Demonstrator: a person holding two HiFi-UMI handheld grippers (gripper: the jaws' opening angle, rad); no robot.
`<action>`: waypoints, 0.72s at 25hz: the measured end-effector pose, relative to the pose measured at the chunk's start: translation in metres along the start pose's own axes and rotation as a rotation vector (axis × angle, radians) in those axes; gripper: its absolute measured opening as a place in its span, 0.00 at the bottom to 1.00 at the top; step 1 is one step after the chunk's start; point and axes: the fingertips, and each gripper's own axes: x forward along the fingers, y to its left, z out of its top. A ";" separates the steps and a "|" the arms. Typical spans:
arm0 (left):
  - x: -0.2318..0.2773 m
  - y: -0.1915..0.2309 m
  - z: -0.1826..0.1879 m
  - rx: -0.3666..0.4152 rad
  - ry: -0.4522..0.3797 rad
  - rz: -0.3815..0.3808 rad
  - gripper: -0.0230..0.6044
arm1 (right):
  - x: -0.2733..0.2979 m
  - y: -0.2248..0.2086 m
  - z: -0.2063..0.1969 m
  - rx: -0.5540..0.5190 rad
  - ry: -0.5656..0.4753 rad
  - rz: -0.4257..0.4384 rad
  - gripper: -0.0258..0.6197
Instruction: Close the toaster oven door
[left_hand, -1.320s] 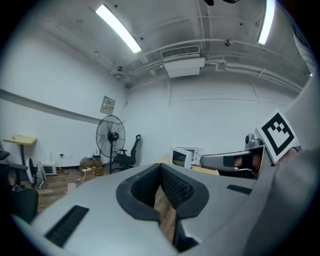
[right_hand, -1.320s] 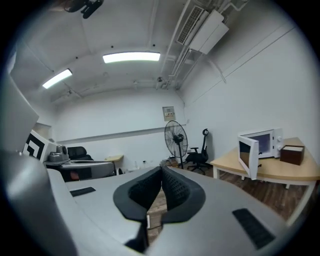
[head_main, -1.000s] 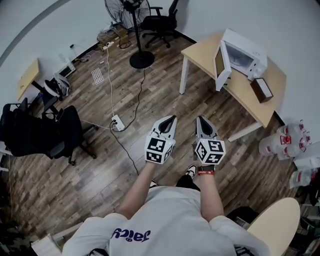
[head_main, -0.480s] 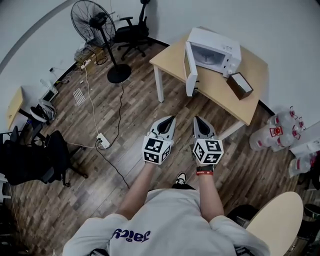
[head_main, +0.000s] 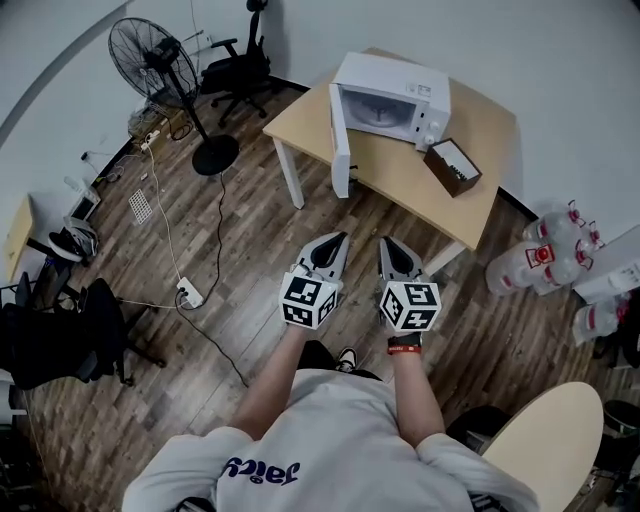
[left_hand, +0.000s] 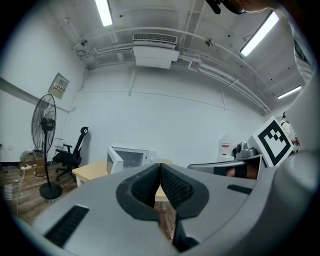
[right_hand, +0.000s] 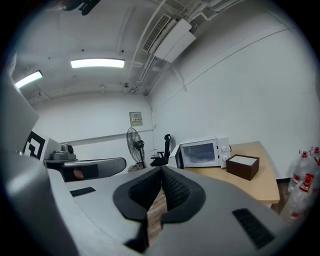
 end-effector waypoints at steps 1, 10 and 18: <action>0.006 -0.002 0.000 -0.004 -0.003 -0.006 0.07 | 0.001 -0.006 0.000 0.002 0.000 -0.003 0.06; 0.066 0.004 -0.005 -0.026 -0.011 -0.060 0.07 | 0.028 -0.052 0.004 0.011 -0.003 -0.041 0.06; 0.123 0.043 0.007 -0.099 -0.040 -0.110 0.07 | 0.087 -0.086 0.024 0.019 -0.010 -0.060 0.06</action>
